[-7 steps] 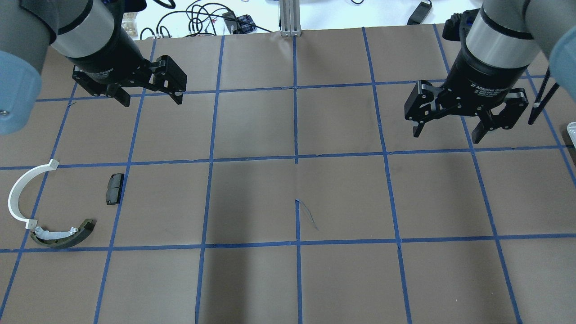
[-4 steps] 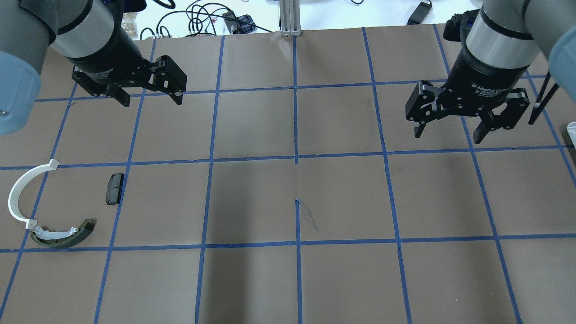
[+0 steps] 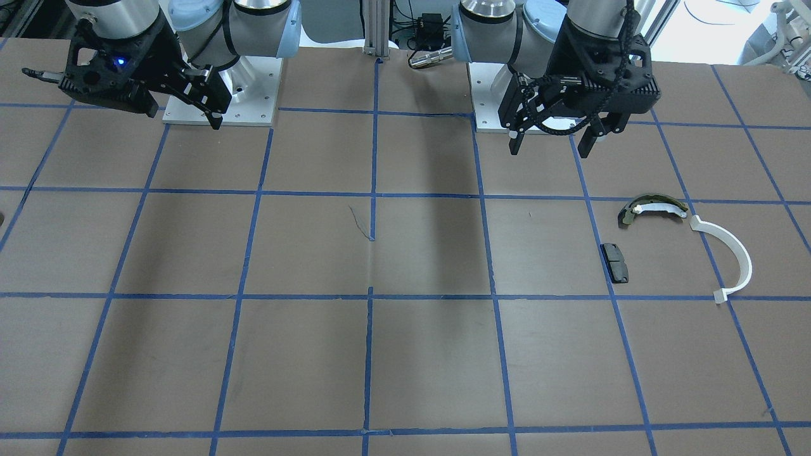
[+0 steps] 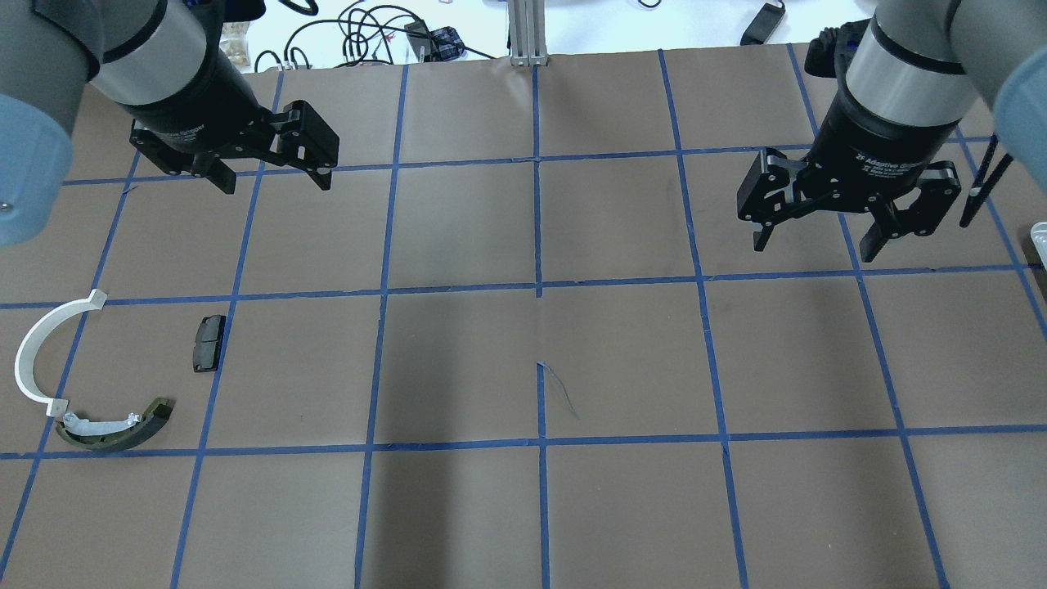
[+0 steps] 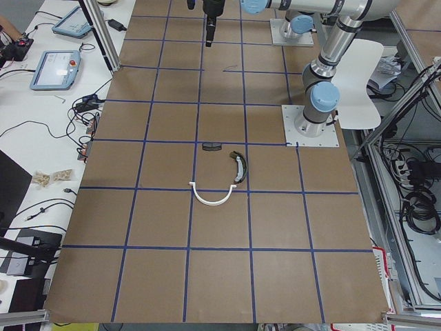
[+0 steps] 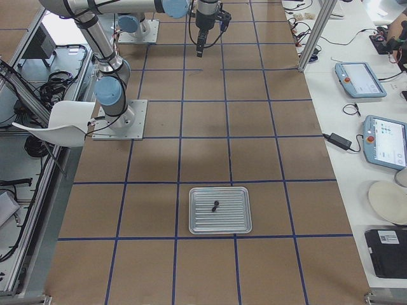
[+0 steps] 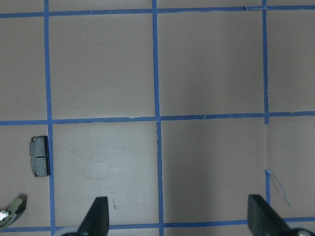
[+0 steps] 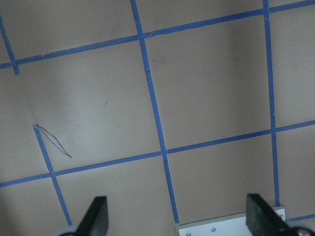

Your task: Place bearing gear from tray to pile

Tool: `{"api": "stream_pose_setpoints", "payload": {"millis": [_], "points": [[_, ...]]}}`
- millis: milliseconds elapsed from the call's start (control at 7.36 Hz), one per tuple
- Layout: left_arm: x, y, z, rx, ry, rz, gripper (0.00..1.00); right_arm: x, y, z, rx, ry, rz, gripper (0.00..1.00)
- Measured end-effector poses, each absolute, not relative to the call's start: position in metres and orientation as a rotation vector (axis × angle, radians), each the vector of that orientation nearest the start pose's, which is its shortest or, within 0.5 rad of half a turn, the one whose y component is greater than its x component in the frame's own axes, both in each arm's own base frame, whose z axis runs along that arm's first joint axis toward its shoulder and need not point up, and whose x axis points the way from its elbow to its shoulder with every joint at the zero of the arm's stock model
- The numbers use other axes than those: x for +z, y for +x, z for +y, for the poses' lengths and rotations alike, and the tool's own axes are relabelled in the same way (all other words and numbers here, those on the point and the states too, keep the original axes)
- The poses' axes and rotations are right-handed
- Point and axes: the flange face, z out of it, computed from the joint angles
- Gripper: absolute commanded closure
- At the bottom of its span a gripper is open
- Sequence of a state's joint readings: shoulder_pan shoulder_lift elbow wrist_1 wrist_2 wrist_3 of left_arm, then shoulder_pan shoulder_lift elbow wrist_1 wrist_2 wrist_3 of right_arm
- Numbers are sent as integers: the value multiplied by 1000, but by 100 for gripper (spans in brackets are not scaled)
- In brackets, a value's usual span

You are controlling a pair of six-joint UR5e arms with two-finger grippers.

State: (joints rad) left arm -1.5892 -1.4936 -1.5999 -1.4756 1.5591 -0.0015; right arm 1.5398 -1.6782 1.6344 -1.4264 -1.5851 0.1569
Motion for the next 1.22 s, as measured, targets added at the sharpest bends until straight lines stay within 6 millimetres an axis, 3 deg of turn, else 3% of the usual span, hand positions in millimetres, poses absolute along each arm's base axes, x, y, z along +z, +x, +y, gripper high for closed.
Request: {"api": "stream_pose_setpoints", "payload": {"millis": [272, 408, 816, 1223], "points": [[521, -143, -468, -215, 30, 3147, 0, 496, 111, -446, 100, 258, 3150, 0], [521, -143, -467, -214, 32, 3147, 0, 497, 96, -451, 85, 204, 3153, 0], [522, -144, -465, -216, 34, 3147, 0, 497, 9, -461, 85, -107, 3145, 0], [522, -143, -465, -215, 34, 3148, 0, 492, -76, -458, 87, -393, 3105, 0]]}}
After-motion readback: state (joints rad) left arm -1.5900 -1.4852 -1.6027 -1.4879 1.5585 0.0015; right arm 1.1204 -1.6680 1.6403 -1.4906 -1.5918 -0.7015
